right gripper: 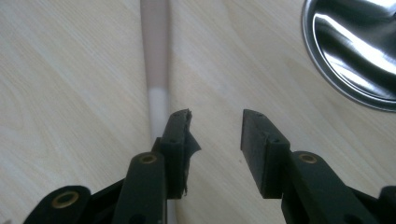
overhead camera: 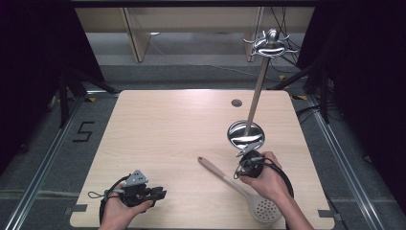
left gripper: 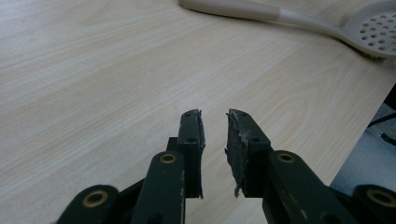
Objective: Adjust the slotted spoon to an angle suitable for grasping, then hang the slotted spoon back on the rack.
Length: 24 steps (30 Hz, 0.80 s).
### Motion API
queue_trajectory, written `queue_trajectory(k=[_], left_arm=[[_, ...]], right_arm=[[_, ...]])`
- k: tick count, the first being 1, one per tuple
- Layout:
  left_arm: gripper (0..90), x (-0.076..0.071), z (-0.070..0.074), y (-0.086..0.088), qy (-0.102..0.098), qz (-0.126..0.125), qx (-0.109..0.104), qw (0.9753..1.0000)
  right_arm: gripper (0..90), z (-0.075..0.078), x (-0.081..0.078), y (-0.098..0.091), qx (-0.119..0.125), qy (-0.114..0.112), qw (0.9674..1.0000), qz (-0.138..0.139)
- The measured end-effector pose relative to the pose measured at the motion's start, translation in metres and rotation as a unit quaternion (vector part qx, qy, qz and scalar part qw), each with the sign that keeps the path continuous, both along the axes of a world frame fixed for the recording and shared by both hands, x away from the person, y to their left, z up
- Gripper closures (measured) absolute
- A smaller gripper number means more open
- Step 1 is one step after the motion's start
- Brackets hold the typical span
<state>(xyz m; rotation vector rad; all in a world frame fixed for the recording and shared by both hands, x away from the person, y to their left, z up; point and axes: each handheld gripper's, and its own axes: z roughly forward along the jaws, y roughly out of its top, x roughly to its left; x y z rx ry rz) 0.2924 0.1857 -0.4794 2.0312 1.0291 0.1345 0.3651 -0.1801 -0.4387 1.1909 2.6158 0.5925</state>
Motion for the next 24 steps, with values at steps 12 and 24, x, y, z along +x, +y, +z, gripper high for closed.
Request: queue_trajectory(k=[12,24], left_arm=[[74.7,-0.003,0.001,0.004,-0.006,0.012,0.001,0.9999],[73.4,-0.004,0.003,0.009,-0.007,0.014,0.010,0.9998]], right_arm=[[61.1,0.007,-0.005,-0.012,0.016,-0.009,0.9998,-0.001],[66.9,0.011,0.011,0.007,-0.012,0.013,0.9992,0.034]])
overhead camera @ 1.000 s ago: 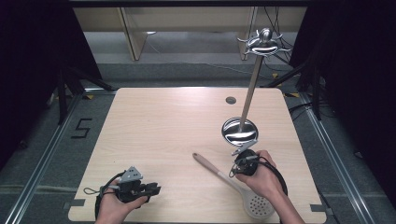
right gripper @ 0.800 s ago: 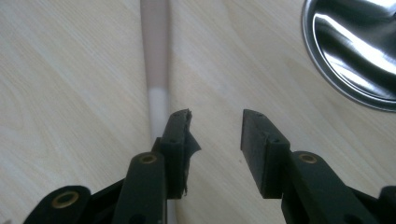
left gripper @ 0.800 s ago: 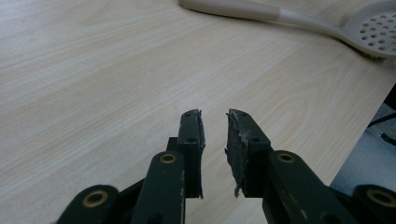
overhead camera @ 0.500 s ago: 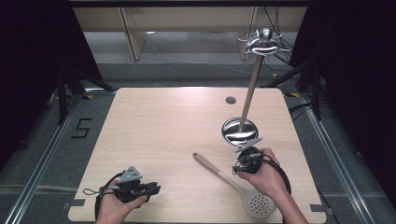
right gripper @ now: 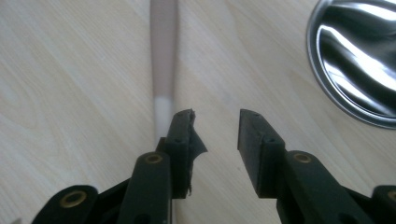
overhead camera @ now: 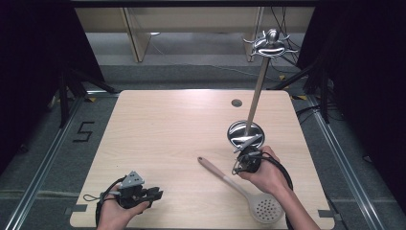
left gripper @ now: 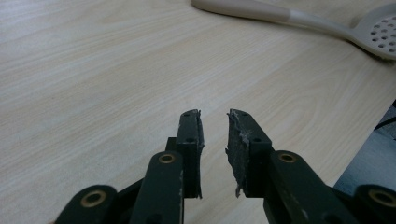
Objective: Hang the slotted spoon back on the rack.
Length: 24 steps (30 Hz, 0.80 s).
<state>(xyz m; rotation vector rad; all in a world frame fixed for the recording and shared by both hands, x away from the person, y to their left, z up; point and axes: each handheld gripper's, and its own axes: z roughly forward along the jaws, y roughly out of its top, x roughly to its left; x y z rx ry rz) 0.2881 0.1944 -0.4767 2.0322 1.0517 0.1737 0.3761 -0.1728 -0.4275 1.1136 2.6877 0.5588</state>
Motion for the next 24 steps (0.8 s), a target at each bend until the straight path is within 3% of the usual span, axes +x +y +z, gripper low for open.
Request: queue_trajectory(k=[2,3,4,6,7,8,9,10,13,14,15,16,17,20,24], left_arm=[[73.1,0.001,0.000,-0.002,-0.002,0.001,-0.005,1.0000],[72.9,0.001,0.000,-0.002,0.007,-0.001,-0.001,1.0000],[72.8,0.001,0.000,-0.003,-0.004,-0.003,0.002,1.0000],[72.3,0.001,-0.001,-0.003,-0.004,-0.004,-0.002,1.0000],[72.0,0.001,-0.001,-0.004,-0.002,-0.003,-0.007,1.0000],[71.9,0.001,-0.001,-0.004,-0.002,-0.003,-0.007,1.0000],[71.8,-0.001,-0.003,-0.003,0.000,-0.005,-0.010,0.9999],[71.8,-0.001,-0.003,-0.002,0.000,-0.010,-0.001,1.0000],[71.6,-0.002,-0.002,-0.004,-0.003,-0.008,-0.009,0.9999],[71.5,-0.002,-0.002,-0.003,0.000,-0.010,0.002,0.9999],[71.5,-0.003,-0.002,-0.003,0.002,-0.014,-0.002,0.9999],[71.4,-0.003,-0.002,-0.003,-0.003,-0.018,0.001,0.9998],[71.2,-0.003,-0.002,-0.003,0.000,-0.018,0.003,0.9998],[71.0,-0.004,-0.003,-0.004,0.001,-0.017,0.004,0.9999],[70.7,-0.005,-0.004,-0.001,0.004,-0.008,0.005,1.0000]], right_arm=[[68.2,-0.001,0.003,0.004,-0.004,0.006,0.9999,0.012],[68.8,-0.001,0.004,0.007,-0.007,0.009,0.9998,0.013],[69.6,-0.002,0.004,0.010,-0.003,0.014,0.9999,0.009],[70.1,-0.002,0.003,0.014,-0.010,0.013,0.9999,-0.004],[70.8,-0.002,0.008,0.016,-0.014,0.008,0.9995,0.026],[70.8,-0.002,0.008,0.016,-0.014,0.008,0.9995,0.026],[71.0,-0.001,0.011,0.019,-0.033,0.010,0.9987,0.038],[71.0,-0.003,0.012,0.022,-0.024,0.006,0.9987,0.045],[71.4,-0.003,0.011,0.030,-0.018,0.021,0.9993,0.026],[71.6,-0.005,0.016,0.034,-0.035,0.015,0.9985,0.040],[71.7,-0.006,0.018,0.036,-0.038,0.016,0.9980,0.047],[71.7,-0.006,0.016,0.040,-0.035,0.027,0.9985,0.032],[71.7,-0.007,0.020,0.040,-0.042,0.021,0.9976,0.051],[71.7,-0.009,0.023,0.047,-0.049,0.030,0.9977,0.037],[71.6,-0.013,0.028,0.054,-0.042,0.029,0.9970,0.057]])
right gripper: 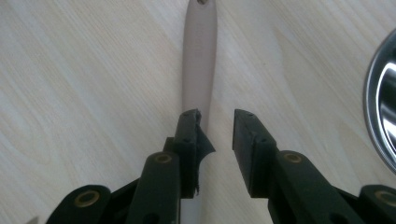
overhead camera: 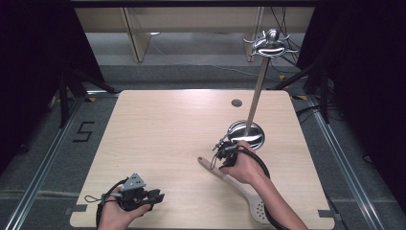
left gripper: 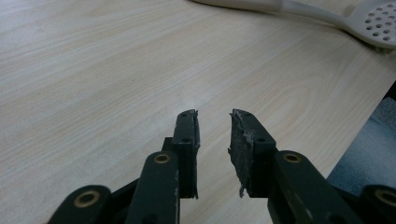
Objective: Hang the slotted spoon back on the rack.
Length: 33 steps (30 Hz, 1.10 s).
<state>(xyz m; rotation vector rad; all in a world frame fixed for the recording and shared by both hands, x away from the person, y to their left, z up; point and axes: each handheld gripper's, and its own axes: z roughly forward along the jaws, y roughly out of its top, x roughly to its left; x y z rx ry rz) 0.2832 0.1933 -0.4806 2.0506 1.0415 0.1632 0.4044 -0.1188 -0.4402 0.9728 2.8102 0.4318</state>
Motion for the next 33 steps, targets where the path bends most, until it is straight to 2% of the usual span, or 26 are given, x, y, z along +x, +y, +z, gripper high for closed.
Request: queue_trajectory(k=[5,7,8,11,12,15,16,19,23,25,29,32,33], left_arm=[[70.2,-0.003,0.000,0.004,-0.003,0.004,-0.002,1.0000],[69.9,-0.005,0.000,0.004,-0.003,0.014,-0.015,0.9998],[69.8,-0.006,0.001,0.006,0.005,0.011,-0.006,0.9999],[69.5,-0.006,0.001,0.008,-0.001,0.009,-0.004,1.0000],[69.5,-0.006,0.001,0.007,0.001,0.015,-0.011,0.9998],[68.9,-0.006,0.000,0.006,-0.002,0.019,-0.014,0.9997],[68.8,-0.006,0.000,0.007,-0.002,0.014,-0.007,0.9999],[68.5,-0.006,0.000,0.006,-0.003,0.014,-0.006,0.9999],[68.2,-0.005,0.000,0.006,-0.003,0.013,-0.005,0.9999],[68.2,-0.005,0.000,0.006,-0.004,0.013,-0.005,0.9999],[68.1,-0.005,0.001,0.006,-0.002,0.011,-0.004,0.9999],[68.0,-0.005,0.001,0.006,-0.001,0.010,-0.004,0.9999],[68.0,-0.005,0.001,0.006,-0.001,0.010,-0.005,0.9999]], right_arm=[[71.4,-0.005,0.003,0.010,-0.007,0.002,1.0000,0.006],[71.1,-0.007,0.004,0.013,-0.015,0.003,0.9999,0.008],[71.0,-0.008,0.004,0.014,-0.017,0.005,0.9998,0.008],[70.9,-0.012,0.006,0.016,-0.021,0.008,0.9997,0.011],[70.9,-0.013,0.006,0.016,-0.022,0.009,0.9997,0.009],[70.7,-0.014,0.007,0.017,-0.029,0.021,0.9993,0.001],[70.6,-0.015,0.008,0.017,-0.031,0.022,0.9993,0.001],[70.4,-0.017,0.008,0.018,-0.030,0.018,0.9994,-0.003],[70.1,-0.020,0.009,0.019,-0.029,0.026,0.9992,0.008],[69.9,-0.021,0.009,0.020,-0.030,0.027,0.9992,0.004],[69.7,-0.024,0.011,0.020,-0.032,0.022,0.9991,0.014],[69.4,-0.024,0.009,0.024,-0.040,0.039,0.9984,-0.008],[69.2,-0.025,0.011,0.023,-0.039,0.032,0.9987,0.007]])
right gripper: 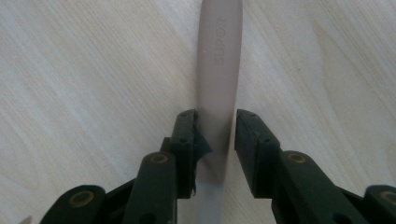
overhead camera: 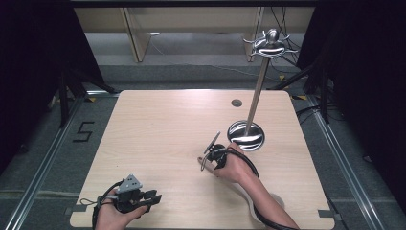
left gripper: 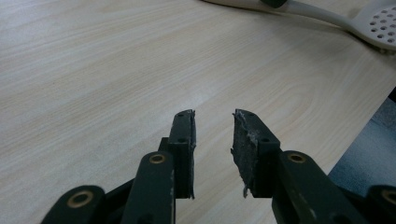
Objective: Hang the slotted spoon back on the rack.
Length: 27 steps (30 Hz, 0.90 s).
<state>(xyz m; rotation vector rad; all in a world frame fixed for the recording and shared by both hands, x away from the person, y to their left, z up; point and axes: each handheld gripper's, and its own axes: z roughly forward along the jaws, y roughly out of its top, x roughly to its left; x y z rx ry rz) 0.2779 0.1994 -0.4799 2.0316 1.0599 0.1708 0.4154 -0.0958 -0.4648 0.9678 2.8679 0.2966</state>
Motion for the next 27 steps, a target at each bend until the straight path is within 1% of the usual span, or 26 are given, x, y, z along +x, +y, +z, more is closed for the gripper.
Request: queue_trajectory(k=[2,3,4,5,6,8,9,10,11,13,14,15,16,17,19,20,21,22,23,24,25,26,27], left_arm=[[67.9,0.000,0.000,0.000,-0.002,0.002,-0.001,1.0000],[67.9,0.000,0.000,0.000,-0.002,0.002,-0.001,1.0000],[67.9,0.000,0.000,0.000,0.001,-0.001,0.001,1.0000],[67.8,0.000,0.000,0.000,0.001,-0.001,0.001,1.0000],[67.8,0.000,0.000,-0.001,-0.002,0.002,-0.001,1.0000],[67.8,0.000,0.000,-0.001,-0.003,0.002,-0.001,1.0000],[67.9,0.000,0.000,0.000,0.001,-0.001,0.000,1.0000],[67.8,0.000,0.000,0.000,-0.002,0.002,-0.001,1.0000],[67.8,0.000,-0.001,0.000,-0.002,0.001,-0.001,1.0000],[67.8,0.000,-0.001,0.000,-0.002,0.001,-0.001,1.0000],[67.8,0.000,-0.001,-0.001,-0.002,0.002,-0.001,1.0000],[67.8,0.000,-0.001,-0.001,-0.002,0.002,-0.001,1.0000],[67.7,0.000,-0.001,-0.001,-0.002,0.002,-0.001,1.0000],[67.7,0.000,-0.001,0.000,-0.002,0.001,-0.001,1.0000],[67.7,0.000,-0.001,0.000,-0.002,0.002,-0.001,1.0000],[67.6,0.000,-0.001,-0.001,-0.002,0.002,-0.001,1.0000],[67.6,0.000,-0.001,-0.001,-0.002,0.001,-0.001,1.0000],[67.6,0.000,-0.001,-0.001,-0.002,0.000,-0.001,1.0000],[67.6,0.000,-0.001,-0.001,-0.002,0.000,-0.001,1.0000],[67.6,0.000,-0.001,-0.001,-0.002,0.000,-0.001,1.0000],[67.6,0.000,-0.001,-0.001,-0.002,0.000,-0.001,1.0000],[67.6,0.000,-0.001,-0.001,-0.002,0.000,-0.001,1.0000],[67.6,0.000,-0.001,-0.001,-0.002,0.000,-0.001,1.0000]], right_arm=[[68.8,0.000,-0.001,0.002,0.001,0.005,0.9999,-0.015],[68.8,0.000,-0.001,0.002,0.001,0.005,0.9999,-0.015],[68.8,-0.001,0.001,0.001,-0.008,0.006,0.9999,-0.006],[68.8,-0.001,0.001,0.001,-0.008,0.006,0.9999,-0.006],[68.8,-0.001,0.000,0.002,-0.007,0.007,0.9998,-0.017],[68.7,-0.003,0.000,0.002,-0.003,0.008,0.9998,-0.017],[68.7,-0.003,0.000,0.003,-0.006,0.008,0.9998,-0.020],[68.7,-0.004,0.002,0.002,0.000,0.000,1.0000,-0.004],[68.7,-0.003,0.001,0.003,-0.006,0.009,0.9997,-0.021],[68.7,-0.004,0.001,0.003,-0.007,0.008,0.9998,-0.015],[68.8,-0.003,0.001,0.004,-0.011,0.012,0.9996,-0.022],[68.8,-0.003,0.001,0.004,-0.011,0.012,0.9996,-0.022],[68.8,-0.005,0.002,0.004,-0.012,0.018,0.9997,-0.014],[68.8,-0.004,0.002,0.004,-0.013,0.013,0.9998,-0.011],[68.8,-0.006,0.002,0.004,-0.014,0.015,0.9996,-0.017],[68.9,-0.008,0.004,0.003,-0.012,0.013,0.9998,-0.005],[68.9,-0.008,0.003,0.004,-0.013,0.016,0.9998,-0.010],[68.9,-0.008,0.002,0.005,-0.015,0.023,0.9994,-0.021],[69.0,-0.009,0.002,0.005,-0.016,0.026,0.9993,-0.023],[69.0,-0.010,0.003,0.005,-0.016,0.021,0.9995,-0.017],[69.0,-0.011,0.002,0.006,-0.017,0.021,0.9995,-0.017],[69.2,-0.011,0.002,0.006,-0.020,0.024,0.9992,-0.025],[69.3,-0.011,0.003,0.005,-0.019,0.020,0.9995,-0.013]])
